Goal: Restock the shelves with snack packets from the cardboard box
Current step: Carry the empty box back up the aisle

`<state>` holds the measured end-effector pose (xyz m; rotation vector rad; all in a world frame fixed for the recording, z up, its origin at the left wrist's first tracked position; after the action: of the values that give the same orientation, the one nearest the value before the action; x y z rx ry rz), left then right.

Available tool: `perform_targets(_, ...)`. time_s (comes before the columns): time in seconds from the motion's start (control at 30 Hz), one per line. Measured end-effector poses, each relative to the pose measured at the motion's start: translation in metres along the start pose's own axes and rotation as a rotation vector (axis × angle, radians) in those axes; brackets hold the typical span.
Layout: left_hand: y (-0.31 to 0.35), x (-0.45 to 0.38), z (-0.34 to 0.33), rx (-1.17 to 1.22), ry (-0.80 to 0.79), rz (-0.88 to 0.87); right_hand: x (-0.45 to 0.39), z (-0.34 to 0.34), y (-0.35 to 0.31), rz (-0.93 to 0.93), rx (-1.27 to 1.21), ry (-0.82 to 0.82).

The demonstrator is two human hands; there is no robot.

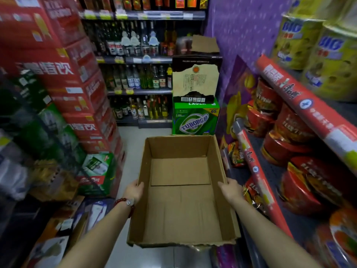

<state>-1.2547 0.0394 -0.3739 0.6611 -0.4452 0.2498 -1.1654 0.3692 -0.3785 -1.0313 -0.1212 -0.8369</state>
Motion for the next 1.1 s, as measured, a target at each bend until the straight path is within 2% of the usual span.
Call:
perform_targets(0.1,0.028,-0.031,0.0,-0.059,-0.004,-0.046,-0.031,0.004,-0.013,-0.008,0.017,0.04)
perform_targets(0.4,0.087,-0.144,-0.025,0.008,-0.089,-0.046,-0.134,-0.003,-0.051,-0.104,0.06,0.118)
perform_targets(0.63,0.133,-0.232,-0.027,-0.025,-0.161,-0.028,-0.206,-0.008,-0.086,-0.157,0.11,0.161)
perform_targets(0.8,0.155,-0.26,-0.045,-0.031,-0.191,-0.048,-0.239,-0.011,-0.088,-0.179,0.144,0.2)
perform_targets(1.1,0.16,-0.295,-0.068,-0.064,-0.158,-0.068,-0.29,-0.022,-0.087,-0.099,0.166,0.212)
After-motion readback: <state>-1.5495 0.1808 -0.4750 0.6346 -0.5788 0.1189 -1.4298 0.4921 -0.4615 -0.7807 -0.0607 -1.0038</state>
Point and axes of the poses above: each hand's wrist, its own x-axis away from the middle knuckle, its own z-axis out of the back of the hand, y = z × x, the point moved 5 cm from there along -x, towards the middle knuckle, and after that the axes turned 6 degrees about -x, right-handed, at the moved point
